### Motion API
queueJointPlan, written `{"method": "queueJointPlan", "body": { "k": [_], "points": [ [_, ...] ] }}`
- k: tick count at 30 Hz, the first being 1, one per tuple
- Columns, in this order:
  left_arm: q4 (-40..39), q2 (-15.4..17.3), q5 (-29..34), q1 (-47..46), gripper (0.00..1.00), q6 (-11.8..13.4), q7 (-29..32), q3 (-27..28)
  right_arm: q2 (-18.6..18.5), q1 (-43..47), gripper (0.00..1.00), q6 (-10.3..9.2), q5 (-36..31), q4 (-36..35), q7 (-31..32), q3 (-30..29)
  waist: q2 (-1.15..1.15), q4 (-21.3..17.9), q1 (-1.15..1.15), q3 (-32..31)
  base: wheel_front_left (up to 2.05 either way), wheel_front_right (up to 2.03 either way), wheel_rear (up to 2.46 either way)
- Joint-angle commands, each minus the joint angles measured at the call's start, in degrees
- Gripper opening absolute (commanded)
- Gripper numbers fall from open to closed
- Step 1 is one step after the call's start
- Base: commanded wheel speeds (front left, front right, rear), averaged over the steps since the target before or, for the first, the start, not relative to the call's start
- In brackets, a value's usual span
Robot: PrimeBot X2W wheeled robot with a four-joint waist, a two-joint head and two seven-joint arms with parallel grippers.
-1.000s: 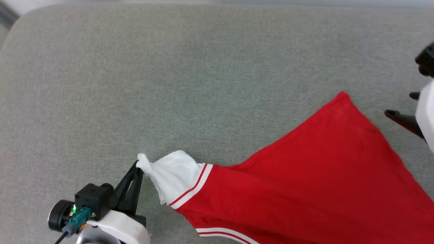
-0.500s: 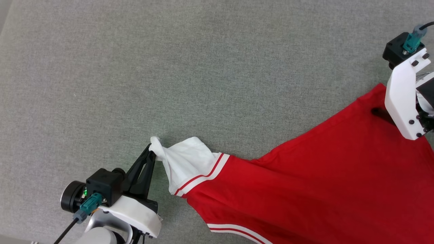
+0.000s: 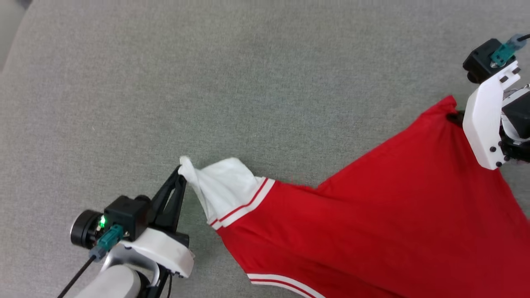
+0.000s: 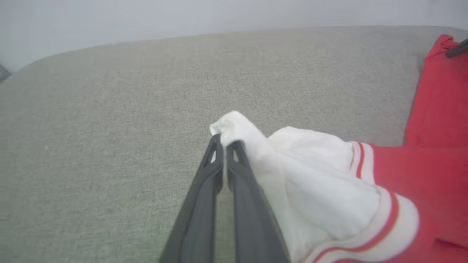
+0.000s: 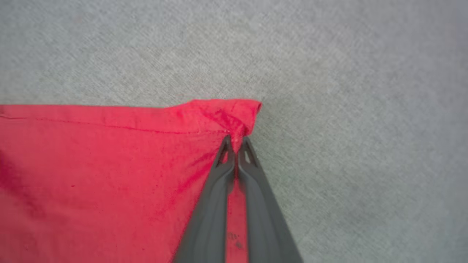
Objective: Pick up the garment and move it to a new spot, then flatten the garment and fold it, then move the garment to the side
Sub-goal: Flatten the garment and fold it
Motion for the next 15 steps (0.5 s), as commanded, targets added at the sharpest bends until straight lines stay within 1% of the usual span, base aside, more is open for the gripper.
{"method": "queueJointPlan", "body": {
  "k": [1, 8, 12, 15],
  "points": [
    [0.21, 0.02, 0.47, -1.28, 0.0, -0.36, -0.25, 0.11, 0.03, -0.99, 0.0, -0.04, 0.25, -0.04, -1.53, -0.08, 0.0, -0.86, -0.01, -2.08, 0.0, 0.0, 0.0],
    [-0.12, 0.59, 3.15, -9.72, 0.0, -1.45, 1.12, 0.75, -2.14, -2.6, 0.0, -0.04, 0.62, -2.76, -11.05, -0.4, 0.0, -2.97, -0.01, -5.62, 0.0, 0.0, 0.0],
    [0.37, 0.36, 4.8, -17.58, 0.0, -2.55, 2.71, 1.71, -2.86, -4.61, 0.0, -0.04, 0.57, -3.49, -17.13, -3.43, 0.0, -4.01, -0.01, -6.1, 0.0, 0.0, 0.0],
    [1.89, 0.29, 5.78, -25.24, 0.0, -4.47, 3.93, 2.5, -2.19, -7.22, 0.0, -0.04, -0.67, -2.85, -20.23, -6.48, 0.0, -5.05, -0.01, -5.41, 0.0, 0.0, 0.0]
  ]
}}
